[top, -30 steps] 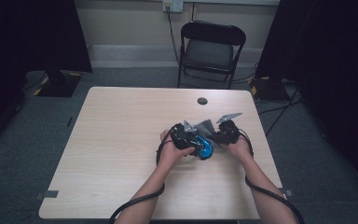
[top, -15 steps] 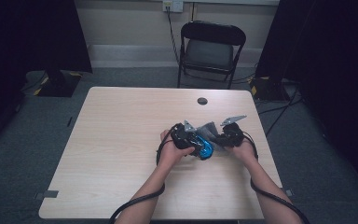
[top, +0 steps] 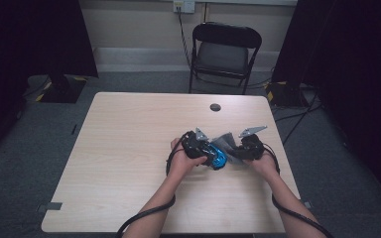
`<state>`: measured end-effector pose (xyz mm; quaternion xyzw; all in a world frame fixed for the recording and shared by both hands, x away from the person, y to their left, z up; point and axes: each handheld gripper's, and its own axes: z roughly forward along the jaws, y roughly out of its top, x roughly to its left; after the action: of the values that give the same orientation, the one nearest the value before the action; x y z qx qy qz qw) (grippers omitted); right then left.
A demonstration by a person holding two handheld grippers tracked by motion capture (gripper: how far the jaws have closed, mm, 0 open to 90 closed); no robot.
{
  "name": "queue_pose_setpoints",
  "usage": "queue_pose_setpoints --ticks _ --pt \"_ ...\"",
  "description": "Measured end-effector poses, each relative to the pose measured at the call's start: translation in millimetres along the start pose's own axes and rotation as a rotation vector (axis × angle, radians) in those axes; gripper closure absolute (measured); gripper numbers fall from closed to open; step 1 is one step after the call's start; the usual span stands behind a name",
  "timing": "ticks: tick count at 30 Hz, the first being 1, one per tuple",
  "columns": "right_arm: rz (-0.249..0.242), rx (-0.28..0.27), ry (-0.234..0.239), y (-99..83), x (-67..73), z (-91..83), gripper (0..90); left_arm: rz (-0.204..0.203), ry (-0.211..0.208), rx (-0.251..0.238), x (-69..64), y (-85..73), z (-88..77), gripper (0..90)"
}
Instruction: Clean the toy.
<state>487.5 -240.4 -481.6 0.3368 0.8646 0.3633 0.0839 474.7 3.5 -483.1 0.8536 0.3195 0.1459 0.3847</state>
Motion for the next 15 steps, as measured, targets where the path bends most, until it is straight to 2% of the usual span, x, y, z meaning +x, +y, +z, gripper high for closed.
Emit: queue_pose_setpoints --ticks 7,15 --pt "-0.005 0.004 0.002 -6.7 2.6 -6.9 77.6 0.001 0.0 0.002 0.0 0.2 0.0 5.4" --pt "0.01 -0.006 0.011 -16.2 4.0 -14.6 77.5 0.003 -0.001 0.001 0.1 0.0 -0.1 5.4"
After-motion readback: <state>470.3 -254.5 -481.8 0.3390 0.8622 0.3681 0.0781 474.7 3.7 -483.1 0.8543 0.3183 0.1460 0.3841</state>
